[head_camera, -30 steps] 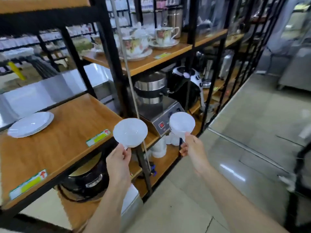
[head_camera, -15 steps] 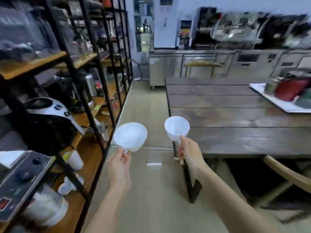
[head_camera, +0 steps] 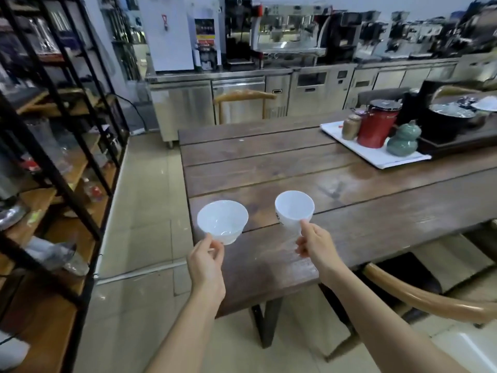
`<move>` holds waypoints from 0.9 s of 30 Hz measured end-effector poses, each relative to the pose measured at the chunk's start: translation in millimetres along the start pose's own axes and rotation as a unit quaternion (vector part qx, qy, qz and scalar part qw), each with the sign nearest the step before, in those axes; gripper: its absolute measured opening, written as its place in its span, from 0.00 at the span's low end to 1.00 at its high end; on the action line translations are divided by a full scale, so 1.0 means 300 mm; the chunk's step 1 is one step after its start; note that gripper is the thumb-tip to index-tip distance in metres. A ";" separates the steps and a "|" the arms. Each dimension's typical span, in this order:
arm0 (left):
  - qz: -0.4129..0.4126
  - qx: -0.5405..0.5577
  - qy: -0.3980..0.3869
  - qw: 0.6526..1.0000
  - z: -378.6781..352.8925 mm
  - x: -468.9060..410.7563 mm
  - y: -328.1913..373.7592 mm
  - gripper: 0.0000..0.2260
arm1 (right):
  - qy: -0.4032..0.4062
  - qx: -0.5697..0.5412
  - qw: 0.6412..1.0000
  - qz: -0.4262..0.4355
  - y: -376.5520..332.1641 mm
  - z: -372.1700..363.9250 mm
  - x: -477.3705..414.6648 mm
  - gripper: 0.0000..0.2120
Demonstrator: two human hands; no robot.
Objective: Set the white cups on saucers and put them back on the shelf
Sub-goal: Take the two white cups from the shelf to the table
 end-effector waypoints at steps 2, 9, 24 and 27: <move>0.014 -0.020 0.002 1.000 -0.054 -0.063 -0.055 0.13 | 0.011 -0.005 1.000 -0.014 -0.007 0.017 -0.073 0.16; 0.069 -0.073 -0.003 0.995 -0.240 -0.220 -0.192 0.12 | 0.028 0.012 0.998 -0.054 -0.048 0.041 -0.328 0.14; 0.116 -0.060 0.075 0.989 -0.367 -0.334 -0.477 0.08 | 0.032 0.046 0.994 -0.095 -0.023 0.121 -0.764 0.17; 0.121 -0.087 0.063 0.987 -0.353 -0.330 -0.529 0.12 | 0.021 0.041 0.993 -0.104 0.009 0.134 -0.809 0.16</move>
Point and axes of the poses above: each hand's wrist, its own x-axis away from the middle knuckle, its own z-axis out of the back of the hand, y = z × x, the point moved 9 cm from there along -x, towards the middle knuckle, and after that the axes turned 14 degrees about -z, right-handed, at the moved point
